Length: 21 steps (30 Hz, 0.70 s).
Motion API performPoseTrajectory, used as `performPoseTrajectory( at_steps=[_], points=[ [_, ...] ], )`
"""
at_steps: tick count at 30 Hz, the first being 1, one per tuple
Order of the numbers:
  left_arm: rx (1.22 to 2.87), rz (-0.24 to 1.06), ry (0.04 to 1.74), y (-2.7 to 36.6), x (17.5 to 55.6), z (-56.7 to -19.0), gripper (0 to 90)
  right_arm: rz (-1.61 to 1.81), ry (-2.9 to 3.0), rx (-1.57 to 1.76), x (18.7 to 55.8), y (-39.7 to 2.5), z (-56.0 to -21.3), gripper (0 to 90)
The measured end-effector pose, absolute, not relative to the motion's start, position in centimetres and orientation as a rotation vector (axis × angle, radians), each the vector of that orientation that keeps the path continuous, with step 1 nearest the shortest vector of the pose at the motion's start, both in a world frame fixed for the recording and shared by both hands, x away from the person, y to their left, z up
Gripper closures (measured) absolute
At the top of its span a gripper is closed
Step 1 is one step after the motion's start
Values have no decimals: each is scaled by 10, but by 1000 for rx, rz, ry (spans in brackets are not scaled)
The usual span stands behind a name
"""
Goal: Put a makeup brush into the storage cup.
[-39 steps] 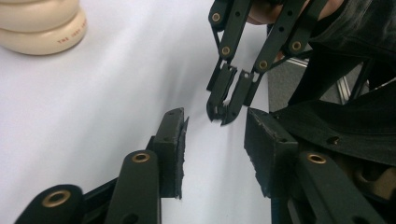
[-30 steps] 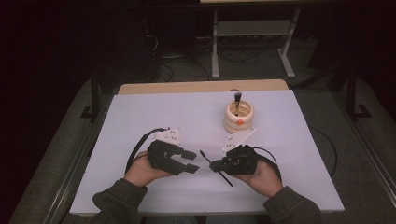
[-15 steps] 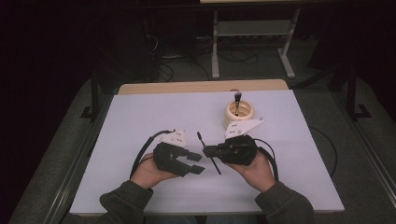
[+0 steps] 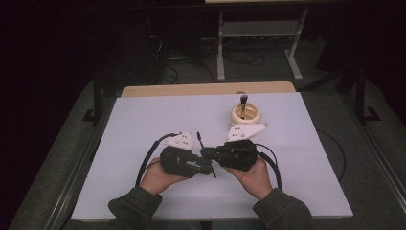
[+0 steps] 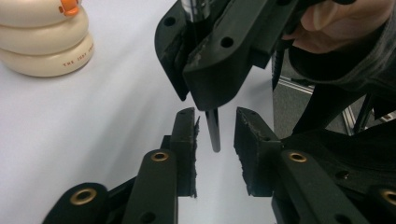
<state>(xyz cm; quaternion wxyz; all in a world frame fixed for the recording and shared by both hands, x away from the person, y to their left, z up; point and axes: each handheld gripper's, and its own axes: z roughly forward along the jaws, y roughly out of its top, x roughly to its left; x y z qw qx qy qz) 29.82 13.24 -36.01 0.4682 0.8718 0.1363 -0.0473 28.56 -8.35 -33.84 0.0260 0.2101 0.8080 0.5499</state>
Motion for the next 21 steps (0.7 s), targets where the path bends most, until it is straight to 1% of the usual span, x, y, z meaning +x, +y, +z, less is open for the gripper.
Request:
performPoseTrajectory(
  at_steps=[4, 5, 6, 14, 18, 21],
  points=[
    [2113, -130, 347, 135, 301, -361, 783, 1703, 2493, 638, 284, -82, -340, 845],
    [2105, -132, 344, 135, 301, -362, 820, 1696, 2490, 633, 283, -82, -340, 844],
    [2107, -133, 345, 136, 301, -361, 829, 1685, 2491, 629, 283, -82, -340, 843],
    [2134, -132, 348, 134, 301, -362, 850, 1649, 2499, 617, 279, -84, -340, 836],
    [2165, -116, 347, 135, 301, -363, 851, 1620, 2513, 621, 279, -87, -339, 784],
    [2180, -103, 350, 133, 301, -363, 852, 1608, 2517, 631, 279, -90, -338, 783]
  ],
)
